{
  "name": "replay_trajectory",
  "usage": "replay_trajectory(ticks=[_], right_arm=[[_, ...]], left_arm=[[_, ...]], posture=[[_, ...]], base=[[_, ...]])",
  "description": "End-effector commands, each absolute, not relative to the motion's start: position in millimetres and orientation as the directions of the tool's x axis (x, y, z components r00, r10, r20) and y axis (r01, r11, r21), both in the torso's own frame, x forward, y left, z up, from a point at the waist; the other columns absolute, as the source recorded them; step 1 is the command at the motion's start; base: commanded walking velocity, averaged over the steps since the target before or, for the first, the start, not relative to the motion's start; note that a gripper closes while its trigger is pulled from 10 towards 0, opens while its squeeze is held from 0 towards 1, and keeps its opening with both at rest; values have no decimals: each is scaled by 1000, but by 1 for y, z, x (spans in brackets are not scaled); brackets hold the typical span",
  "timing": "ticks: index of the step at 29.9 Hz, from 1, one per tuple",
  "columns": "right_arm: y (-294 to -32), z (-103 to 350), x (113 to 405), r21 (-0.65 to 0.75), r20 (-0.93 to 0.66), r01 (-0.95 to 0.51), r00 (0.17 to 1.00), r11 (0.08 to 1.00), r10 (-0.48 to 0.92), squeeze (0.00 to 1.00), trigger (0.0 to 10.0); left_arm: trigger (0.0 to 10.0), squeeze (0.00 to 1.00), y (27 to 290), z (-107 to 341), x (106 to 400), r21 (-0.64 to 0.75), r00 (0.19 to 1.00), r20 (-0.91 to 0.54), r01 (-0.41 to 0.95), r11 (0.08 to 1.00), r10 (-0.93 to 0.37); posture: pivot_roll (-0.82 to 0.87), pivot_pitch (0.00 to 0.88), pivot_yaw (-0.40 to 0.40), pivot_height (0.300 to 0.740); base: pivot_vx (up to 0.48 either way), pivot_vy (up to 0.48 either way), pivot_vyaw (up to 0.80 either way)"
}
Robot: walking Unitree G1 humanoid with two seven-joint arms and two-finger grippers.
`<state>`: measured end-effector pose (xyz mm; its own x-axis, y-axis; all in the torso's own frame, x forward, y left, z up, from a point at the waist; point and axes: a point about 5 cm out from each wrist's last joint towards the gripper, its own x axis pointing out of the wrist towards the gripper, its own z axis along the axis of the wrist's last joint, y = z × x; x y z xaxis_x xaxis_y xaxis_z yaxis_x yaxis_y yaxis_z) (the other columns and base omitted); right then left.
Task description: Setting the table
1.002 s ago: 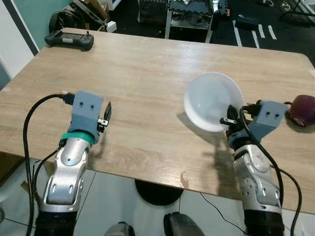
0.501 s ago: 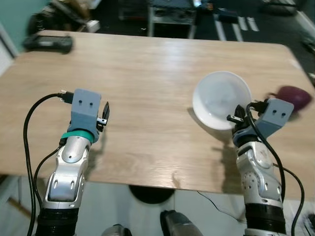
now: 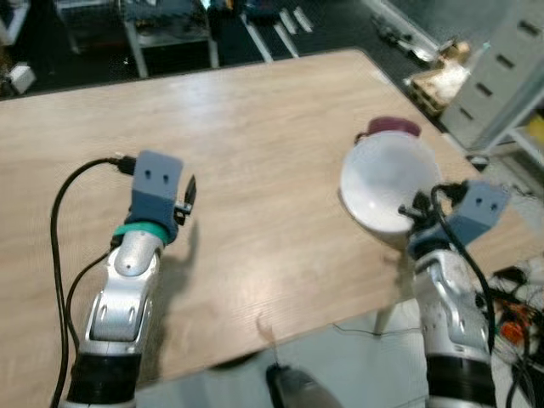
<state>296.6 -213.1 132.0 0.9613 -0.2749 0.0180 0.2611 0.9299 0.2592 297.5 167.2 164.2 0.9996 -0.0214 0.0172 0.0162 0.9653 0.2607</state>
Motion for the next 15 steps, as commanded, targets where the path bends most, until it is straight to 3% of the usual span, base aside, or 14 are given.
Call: replay_trajectory(ticks=[1,15], right_arm=[[-213,127,293,258,3,274,959,926,-285,0,10000],[-213,125,294,255,-2,285,956,924,-294,0,10000]], left_arm=[[10000,0,170,159,296,269,1000,-4,16,963,-16],[10000,0,169,160,297,274,1000,-3,26,962,-26]], posture=[[-93,0,41,740],[-89,0,46,740]], base=[[0,0,-800],[0,0,-800]])
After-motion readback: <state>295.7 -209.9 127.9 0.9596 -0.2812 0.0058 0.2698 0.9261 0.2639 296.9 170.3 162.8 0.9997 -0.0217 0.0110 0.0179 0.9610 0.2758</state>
